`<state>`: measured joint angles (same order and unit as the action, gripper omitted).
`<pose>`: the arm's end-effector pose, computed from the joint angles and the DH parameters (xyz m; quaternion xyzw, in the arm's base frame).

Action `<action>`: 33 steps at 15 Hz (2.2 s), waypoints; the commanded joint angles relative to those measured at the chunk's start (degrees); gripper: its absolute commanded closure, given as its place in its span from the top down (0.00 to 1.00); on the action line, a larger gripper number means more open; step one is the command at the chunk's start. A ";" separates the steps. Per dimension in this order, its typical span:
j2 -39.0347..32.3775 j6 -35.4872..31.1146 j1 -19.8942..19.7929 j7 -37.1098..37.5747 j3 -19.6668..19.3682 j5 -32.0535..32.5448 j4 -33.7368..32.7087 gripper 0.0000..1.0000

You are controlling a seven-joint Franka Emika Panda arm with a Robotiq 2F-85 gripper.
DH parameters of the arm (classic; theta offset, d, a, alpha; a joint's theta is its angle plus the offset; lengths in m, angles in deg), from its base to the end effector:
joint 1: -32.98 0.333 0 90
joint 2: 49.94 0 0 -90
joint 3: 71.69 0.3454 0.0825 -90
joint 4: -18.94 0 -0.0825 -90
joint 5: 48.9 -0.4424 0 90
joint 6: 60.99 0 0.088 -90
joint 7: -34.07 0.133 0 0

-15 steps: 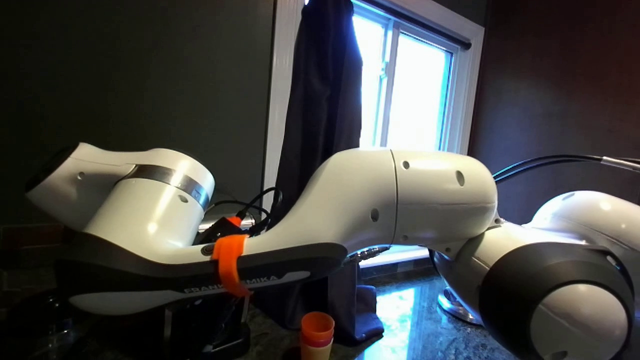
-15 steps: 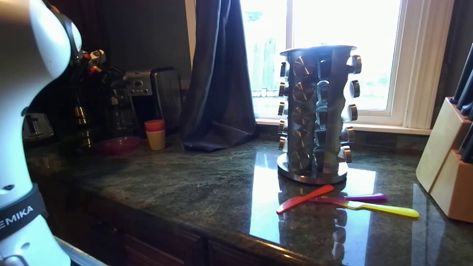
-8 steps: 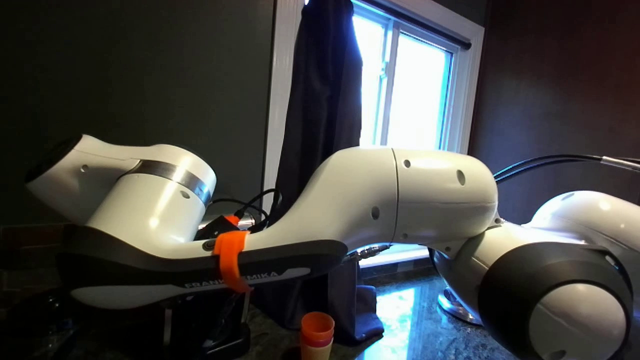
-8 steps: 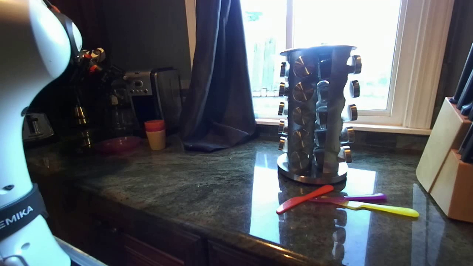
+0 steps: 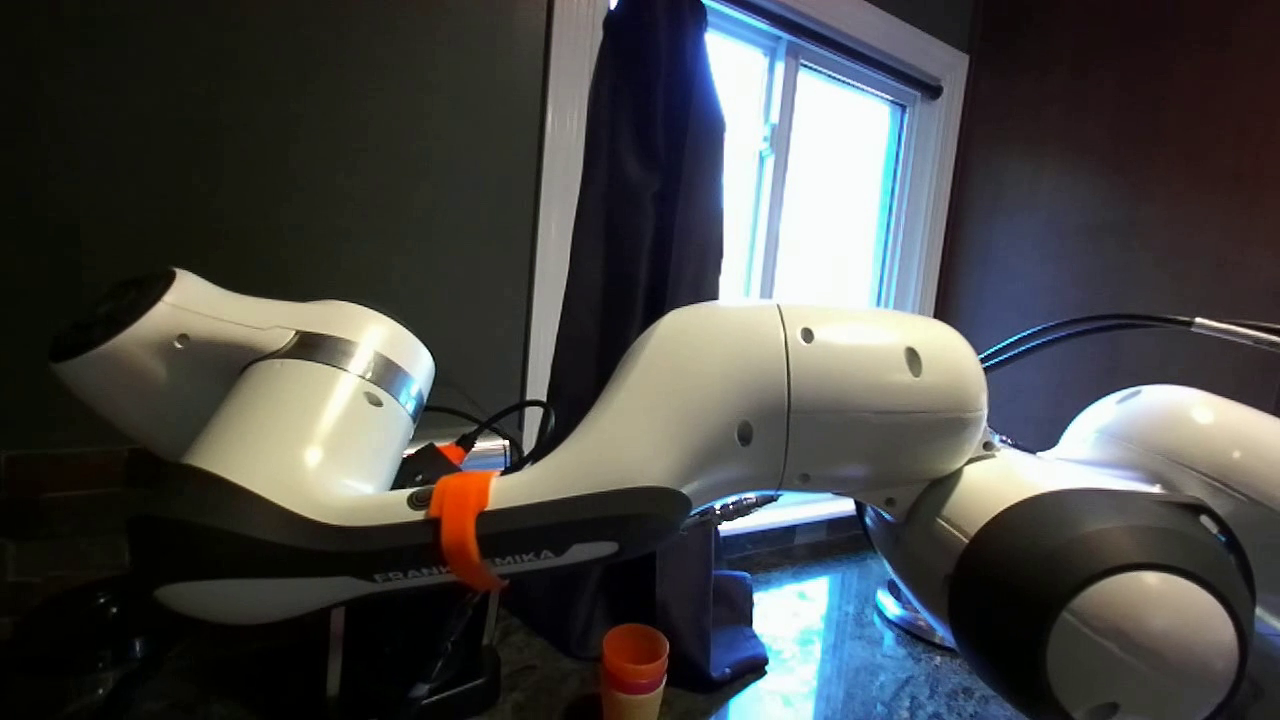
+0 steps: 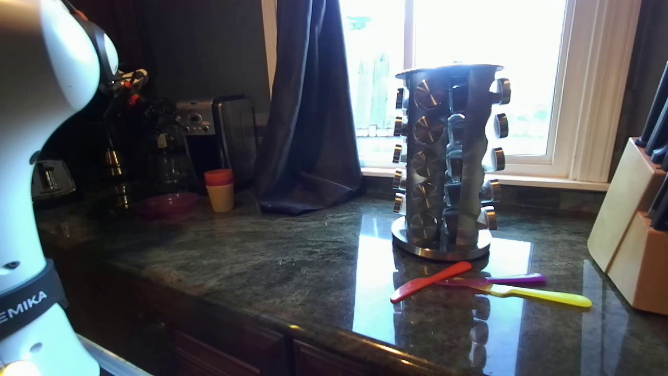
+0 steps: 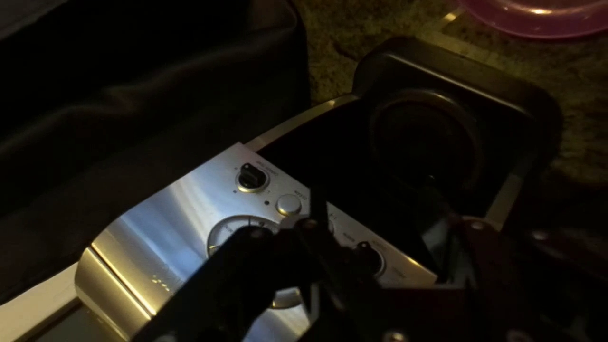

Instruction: Turn the knob on the left side of the coffee maker in an anti-clockwise direction

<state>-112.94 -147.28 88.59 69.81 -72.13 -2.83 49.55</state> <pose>0.5729 0.6556 0.3706 0.9037 0.1561 0.2406 0.3180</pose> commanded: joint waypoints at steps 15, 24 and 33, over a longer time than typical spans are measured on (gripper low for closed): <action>-1.46 -5.50 -0.45 2.87 -1.59 0.34 -1.53 0.16; -1.92 -4.92 0.29 5.19 -2.85 0.96 -1.48 0.03; -3.91 -5.85 3.47 0.45 -8.40 7.23 -0.08 0.02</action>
<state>-114.68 -152.26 90.88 72.80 -77.38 0.08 49.78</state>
